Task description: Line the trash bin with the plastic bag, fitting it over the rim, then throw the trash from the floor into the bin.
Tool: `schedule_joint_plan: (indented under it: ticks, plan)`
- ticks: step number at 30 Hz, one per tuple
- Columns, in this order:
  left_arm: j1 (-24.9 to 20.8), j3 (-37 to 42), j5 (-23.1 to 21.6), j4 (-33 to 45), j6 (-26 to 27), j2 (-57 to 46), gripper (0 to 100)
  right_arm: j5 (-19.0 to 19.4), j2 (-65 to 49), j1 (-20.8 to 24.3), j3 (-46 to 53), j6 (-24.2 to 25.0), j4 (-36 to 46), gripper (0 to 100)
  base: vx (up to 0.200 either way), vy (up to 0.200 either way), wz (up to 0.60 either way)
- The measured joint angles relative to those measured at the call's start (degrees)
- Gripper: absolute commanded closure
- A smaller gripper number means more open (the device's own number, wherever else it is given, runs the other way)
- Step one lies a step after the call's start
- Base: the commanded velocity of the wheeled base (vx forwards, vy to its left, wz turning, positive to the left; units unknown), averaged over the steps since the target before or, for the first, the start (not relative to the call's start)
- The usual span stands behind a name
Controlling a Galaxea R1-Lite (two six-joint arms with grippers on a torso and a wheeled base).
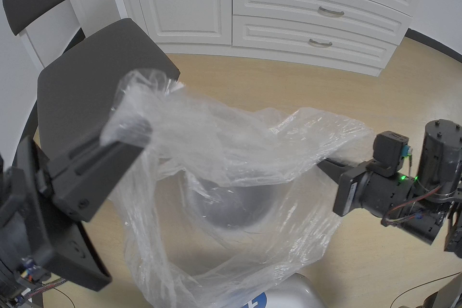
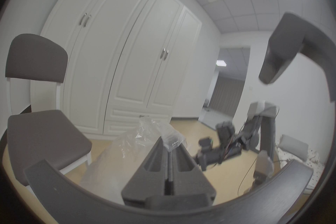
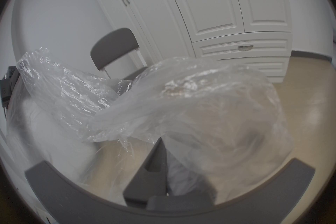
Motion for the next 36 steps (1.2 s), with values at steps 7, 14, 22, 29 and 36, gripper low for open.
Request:
schedule_joint_plan:
  ticks: [7, 14, 22, 29, 36]
  plan:
    - [5.1, -1.3, 1.1, 14.2, -1.8, 1.5, 100, -6.1, -9.3, -0.6, -3.9, -7.3, 17.3, 100, 0.0, 0.0, 0.0]
    - [10.0, 0.1, 1.7, 20.2, -2.0, 2.6, 100, -7.9, -16.0, -1.3, -0.6, -17.0, 17.9, 100, 0.0, 0.0, 0.0]
    - [16.2, 1.5, 1.8, 24.8, 0.5, 2.8, 100, -8.7, -19.4, -1.6, 3.9, -21.0, 17.8, 100, 0.0, 0.0, 0.0]
    - [22.6, 1.9, 1.8, 25.1, 3.7, 2.7, 100, -11.7, -20.0, -1.4, 6.1, -24.2, 17.8, 100, 0.0, 0.0, 0.0]
    - [25.9, 1.5, 1.8, 25.0, 4.9, 1.3, 100, -14.3, -19.8, -1.4, 8.3, -26.9, 17.7, 100, 0.0, 0.0, 0.0]
